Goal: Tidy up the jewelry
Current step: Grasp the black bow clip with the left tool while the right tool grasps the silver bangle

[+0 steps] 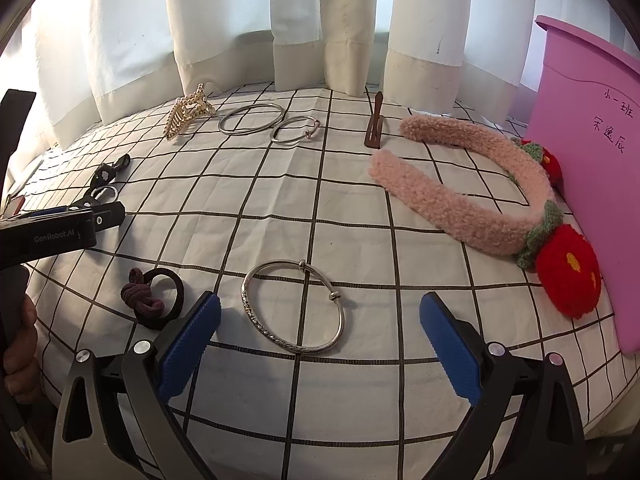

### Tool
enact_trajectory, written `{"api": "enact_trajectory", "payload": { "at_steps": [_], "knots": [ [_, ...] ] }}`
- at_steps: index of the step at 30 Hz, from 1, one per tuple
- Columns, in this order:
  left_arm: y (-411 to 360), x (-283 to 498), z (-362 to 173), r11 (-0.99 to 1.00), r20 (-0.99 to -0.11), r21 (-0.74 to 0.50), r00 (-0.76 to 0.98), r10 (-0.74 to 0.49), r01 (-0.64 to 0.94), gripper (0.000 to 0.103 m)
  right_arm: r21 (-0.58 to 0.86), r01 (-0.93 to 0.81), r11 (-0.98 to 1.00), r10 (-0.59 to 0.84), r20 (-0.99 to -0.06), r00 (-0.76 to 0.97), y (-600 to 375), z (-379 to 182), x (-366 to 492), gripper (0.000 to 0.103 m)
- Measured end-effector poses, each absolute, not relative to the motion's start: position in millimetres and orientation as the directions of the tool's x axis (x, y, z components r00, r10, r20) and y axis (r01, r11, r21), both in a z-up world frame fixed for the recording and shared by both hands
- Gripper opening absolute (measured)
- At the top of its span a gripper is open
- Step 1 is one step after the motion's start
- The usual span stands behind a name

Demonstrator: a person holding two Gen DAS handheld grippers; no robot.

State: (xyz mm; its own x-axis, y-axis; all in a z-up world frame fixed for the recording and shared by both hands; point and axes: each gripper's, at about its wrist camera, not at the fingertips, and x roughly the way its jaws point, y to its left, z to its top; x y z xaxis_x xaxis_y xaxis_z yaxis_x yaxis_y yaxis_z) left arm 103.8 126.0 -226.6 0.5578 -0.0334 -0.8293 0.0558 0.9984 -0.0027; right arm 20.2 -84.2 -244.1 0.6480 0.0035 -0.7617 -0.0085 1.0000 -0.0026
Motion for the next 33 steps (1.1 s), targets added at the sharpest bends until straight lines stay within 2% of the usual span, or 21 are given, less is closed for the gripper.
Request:
{"api": "enact_trajectory", "payload": {
  "at_steps": [7, 10, 11, 12, 14, 15, 17, 19, 22, 33],
  "knots": [
    [125.8, 103.4, -226.0, 0.996, -0.823, -0.002, 0.566, -0.052, 0.089, 0.093, 0.006, -0.048, 0.999, 0.036, -0.763, 0.646, -84.3, -242.5, 23.4, 0.093],
    [126.0, 101.0, -224.9, 0.995, -0.821, -0.005, 0.568, -0.060, 0.097, 0.087, -0.001, -0.094, 0.996, 0.061, -0.755, 0.652, -77.9, -239.5, 21.0, 0.079],
    [125.7, 100.3, -224.3, 0.995, -0.820, -0.005, 0.569, -0.061, 0.099, 0.084, -0.006, -0.109, 0.994, 0.067, -0.753, 0.655, -74.8, -238.5, 19.4, 0.071],
    [124.7, 98.7, -223.7, 0.995, -0.818, -0.006, 0.571, -0.063, 0.101, 0.080, -0.008, -0.120, 0.993, 0.073, -0.751, 0.656, -71.9, -237.6, 18.1, 0.064],
    [122.5, 96.7, -222.1, 0.994, -0.815, -0.007, 0.575, -0.068, 0.107, 0.072, -0.008, -0.133, 0.991, 0.082, -0.751, 0.655, -68.3, -236.2, 17.0, 0.057],
    [121.2, 95.9, -221.1, 0.994, -0.813, -0.007, 0.577, -0.071, 0.112, 0.065, -0.005, -0.140, 0.990, 0.089, -0.751, 0.654, -67.5, -235.4, 16.9, 0.051],
    [117.7, 94.6, -219.2, 0.992, -0.809, -0.006, 0.582, -0.080, 0.128, 0.050, -0.007, -0.143, 0.990, 0.089, -0.754, 0.651, -66.7, -234.0, 16.6, 0.048],
    [114.7, 93.1, -217.1, 0.989, -0.807, -0.003, 0.584, -0.088, 0.145, 0.025, 0.004, -0.142, 0.990, 0.096, -0.755, 0.649, -67.7, -233.4, 16.9, 0.048],
    [111.2, 91.2, -217.0, 0.988, -0.805, 0.010, 0.587, -0.082, 0.152, 0.022, 0.003, -0.141, 0.990, 0.095, -0.753, 0.651, -68.5, -233.3, 15.6, 0.048],
    [112.1, 86.6, -207.9, 0.989, -0.805, -0.003, 0.587, -0.089, 0.146, 0.022, 0.026, -0.113, 0.993, 0.094, -0.749, 0.656, -77.0, -227.4, 13.9, 0.048]
  ]
}}
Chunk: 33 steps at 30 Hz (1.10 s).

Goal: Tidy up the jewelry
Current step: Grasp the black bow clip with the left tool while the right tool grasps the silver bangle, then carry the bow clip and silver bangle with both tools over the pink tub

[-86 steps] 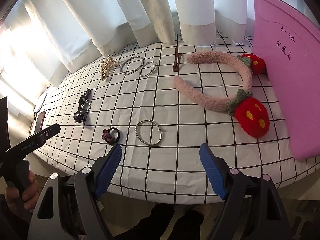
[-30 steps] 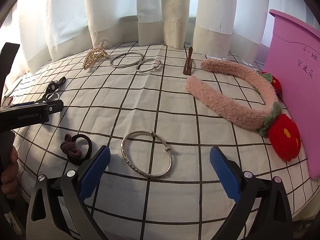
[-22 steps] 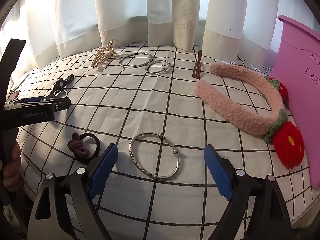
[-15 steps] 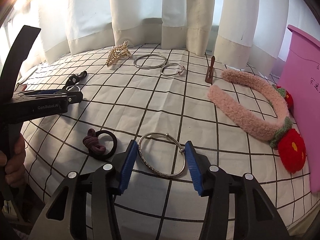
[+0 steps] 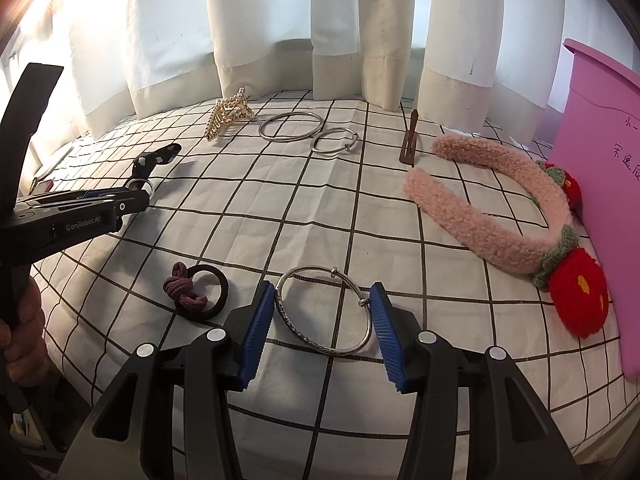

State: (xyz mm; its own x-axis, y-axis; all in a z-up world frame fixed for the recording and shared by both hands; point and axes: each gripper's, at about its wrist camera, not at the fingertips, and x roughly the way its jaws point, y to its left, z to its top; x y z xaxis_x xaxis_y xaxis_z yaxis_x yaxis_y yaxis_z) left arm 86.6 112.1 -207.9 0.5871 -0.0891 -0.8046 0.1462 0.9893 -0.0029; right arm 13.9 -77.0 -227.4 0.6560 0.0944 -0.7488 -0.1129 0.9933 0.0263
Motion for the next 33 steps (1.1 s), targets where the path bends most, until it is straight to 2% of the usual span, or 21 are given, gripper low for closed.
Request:
{"api": "enact_trajectory", "payload": {
  "at_steps": [11, 20, 33],
  "knots": [
    [101.1, 84.9, -178.8, 0.985, -0.796, -0.008, 0.595, -0.111, 0.174, 0.022, 0.019, -0.100, 0.995, 0.082, -0.737, 0.671, -84.1, -203.4, 14.9, 0.048],
    [78.7, 81.5, -137.9, 0.972, -0.782, -0.006, 0.604, -0.152, 0.237, 0.022, 0.023, -0.077, 0.997, 0.071, -0.696, 0.714, -99.6, -162.2, 14.0, 0.048],
    [4.7, 72.3, -79.2, 0.923, -0.746, -0.054, 0.600, -0.291, 0.381, 0.022, 0.030, 0.009, 1.000, 0.012, -0.625, 0.781, -149.7, -81.5, -5.8, 0.048]
  ]
}}
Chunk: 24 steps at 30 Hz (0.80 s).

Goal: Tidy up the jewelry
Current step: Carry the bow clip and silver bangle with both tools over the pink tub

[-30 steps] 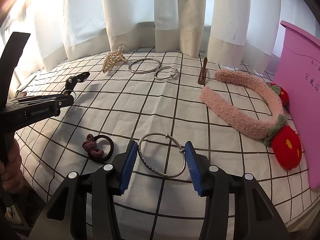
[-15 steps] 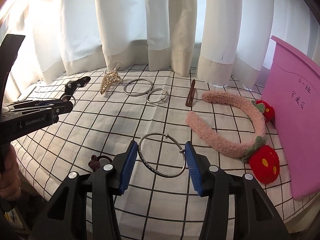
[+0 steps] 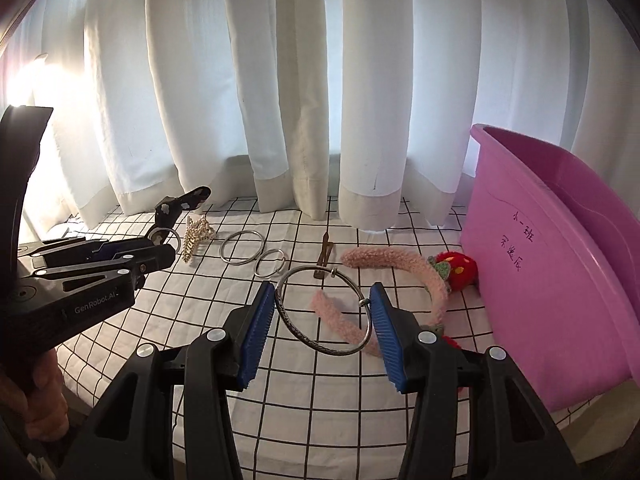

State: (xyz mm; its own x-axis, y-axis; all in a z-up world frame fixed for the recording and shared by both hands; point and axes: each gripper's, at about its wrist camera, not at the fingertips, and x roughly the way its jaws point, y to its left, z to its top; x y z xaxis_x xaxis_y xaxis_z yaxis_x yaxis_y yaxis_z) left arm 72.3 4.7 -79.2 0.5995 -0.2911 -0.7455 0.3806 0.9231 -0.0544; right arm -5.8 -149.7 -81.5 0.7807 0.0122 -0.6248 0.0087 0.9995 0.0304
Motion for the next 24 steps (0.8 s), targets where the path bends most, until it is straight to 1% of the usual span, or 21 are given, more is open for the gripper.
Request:
{"api": "enact_trajectory", "payload": {
  "at_steps": [8, 12, 18, 24],
  "knots": [
    [-55.3, 65.7, -36.0, 0.873, -0.695, -0.061, 0.607, -0.385, 0.484, 0.022, 0.007, 0.080, 0.997, -0.062, -0.557, 0.828, -198.5, -26.6, -29.5, 0.048],
    [-93.1, 64.0, -18.1, 0.835, -0.682, -0.088, 0.578, -0.448, 0.543, 0.022, 0.037, 0.124, 0.992, -0.085, -0.535, 0.841, -235.5, -6.1, -40.6, 0.048],
    [-162.2, 61.4, 1.8, 0.787, -0.663, -0.093, 0.551, -0.506, 0.610, 0.022, 0.036, 0.205, 0.978, -0.157, -0.516, 0.842, -297.7, 13.3, -57.6, 0.048],
    [-234.9, 57.2, 13.7, 0.734, -0.663, -0.089, 0.510, -0.548, 0.673, 0.022, 0.055, 0.273, 0.960, -0.205, -0.523, 0.827, -362.0, 14.7, -64.4, 0.048]
  ]
}}
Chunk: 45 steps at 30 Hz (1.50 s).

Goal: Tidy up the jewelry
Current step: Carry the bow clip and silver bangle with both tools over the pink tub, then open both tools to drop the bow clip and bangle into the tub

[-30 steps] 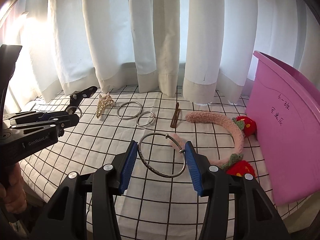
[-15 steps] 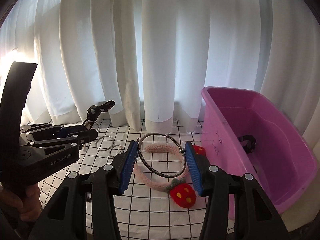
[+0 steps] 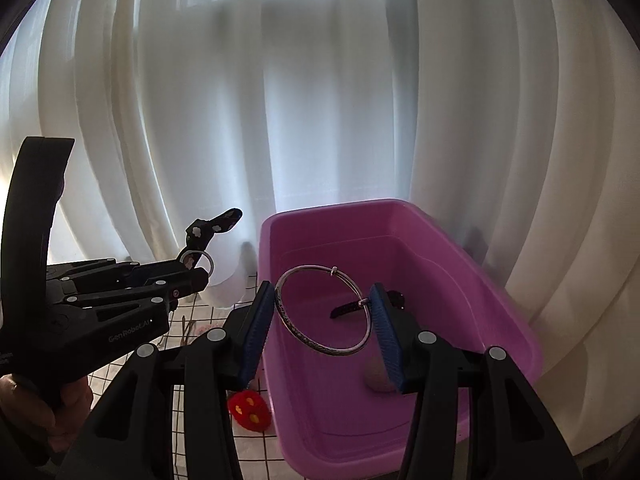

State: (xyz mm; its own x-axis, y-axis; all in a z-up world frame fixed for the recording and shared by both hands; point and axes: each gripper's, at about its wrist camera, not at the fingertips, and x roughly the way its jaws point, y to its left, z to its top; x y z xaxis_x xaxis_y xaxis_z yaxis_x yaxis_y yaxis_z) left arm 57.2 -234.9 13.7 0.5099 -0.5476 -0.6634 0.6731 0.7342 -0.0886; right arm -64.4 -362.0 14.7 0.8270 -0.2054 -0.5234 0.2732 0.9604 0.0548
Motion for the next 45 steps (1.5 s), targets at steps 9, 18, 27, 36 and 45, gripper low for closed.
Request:
{"api": "enact_trajectory", "payload": {
  "at_steps": [9, 18, 27, 36, 45],
  "knots": [
    [-309.5, 59.5, -3.9, 0.713, -0.711, -0.095, 0.454, -0.537, 0.695, 0.022, 0.078, 0.294, 0.952, -0.193, -0.593, 0.782, -427.9, -9.3, -53.1, 0.048],
    [-341.2, 76.6, -30.4, 0.741, -0.775, -0.095, 0.417, -0.475, 0.665, 0.022, 0.110, 0.301, 0.947, -0.154, -0.667, 0.729, -460.3, -34.1, -35.7, 0.047],
    [-363.8, 93.7, -55.6, 0.760, -0.858, -0.076, 0.346, -0.380, 0.646, 0.022, 0.147, 0.318, 0.937, -0.099, -0.759, 0.644, -479.5, -52.4, -11.1, 0.048],
    [-375.8, 97.5, -70.7, 0.752, -0.902, -0.026, 0.308, -0.302, 0.659, 0.025, 0.166, 0.331, 0.929, -0.058, -0.816, 0.575, -483.1, -72.1, 0.7, 0.048],
    [-370.7, 101.9, -58.8, 0.777, -0.879, -0.014, 0.362, -0.309, 0.630, 0.086, 0.226, 0.403, 0.887, -0.055, -0.815, 0.577, -502.6, -75.4, -5.8, 0.065]
  ]
}}
